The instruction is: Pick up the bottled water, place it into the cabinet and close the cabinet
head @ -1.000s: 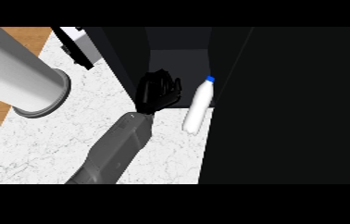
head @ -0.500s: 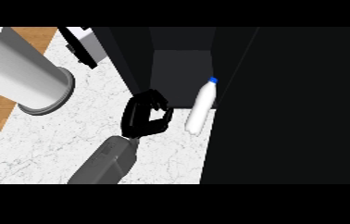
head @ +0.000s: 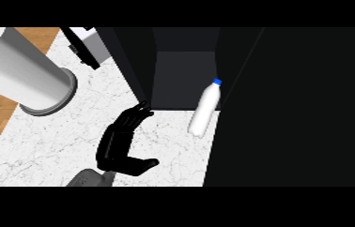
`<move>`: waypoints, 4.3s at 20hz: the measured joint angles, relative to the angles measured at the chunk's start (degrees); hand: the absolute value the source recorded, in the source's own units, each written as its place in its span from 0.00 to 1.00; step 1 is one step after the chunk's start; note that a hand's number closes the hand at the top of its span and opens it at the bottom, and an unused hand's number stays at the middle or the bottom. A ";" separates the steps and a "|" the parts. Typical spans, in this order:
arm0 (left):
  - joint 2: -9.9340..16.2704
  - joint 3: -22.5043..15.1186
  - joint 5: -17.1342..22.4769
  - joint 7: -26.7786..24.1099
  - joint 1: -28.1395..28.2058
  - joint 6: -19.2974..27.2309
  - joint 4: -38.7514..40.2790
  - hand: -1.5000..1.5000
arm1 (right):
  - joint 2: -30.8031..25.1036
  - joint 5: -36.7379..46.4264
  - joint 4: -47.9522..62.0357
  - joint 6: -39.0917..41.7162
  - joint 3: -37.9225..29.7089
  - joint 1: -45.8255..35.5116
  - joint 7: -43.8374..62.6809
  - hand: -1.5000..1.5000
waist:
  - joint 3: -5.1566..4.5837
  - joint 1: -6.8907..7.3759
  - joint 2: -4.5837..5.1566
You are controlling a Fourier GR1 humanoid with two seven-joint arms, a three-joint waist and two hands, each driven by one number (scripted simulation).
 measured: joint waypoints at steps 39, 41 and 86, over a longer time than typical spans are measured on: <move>33.47 18.65 7.37 -0.47 30.85 -7.11 -33.72 0.00 | 20.61 30.78 15.70 -48.52 63.79 -49.72 12.31 1.00 | -0.17 2.01 -0.08; 34.18 19.60 8.11 0.18 31.54 -7.47 -34.62 0.00 | 21.48 29.41 19.90 -53.65 64.54 -54.21 10.91 1.00 | -0.12 2.38 0.16; 32.84 29.53 8.68 7.97 39.03 -8.21 -45.28 0.00 | 20.04 14.29 65.00 -28.62 46.86 -73.95 -11.70 0.00 | -1.48 1.32 -0.89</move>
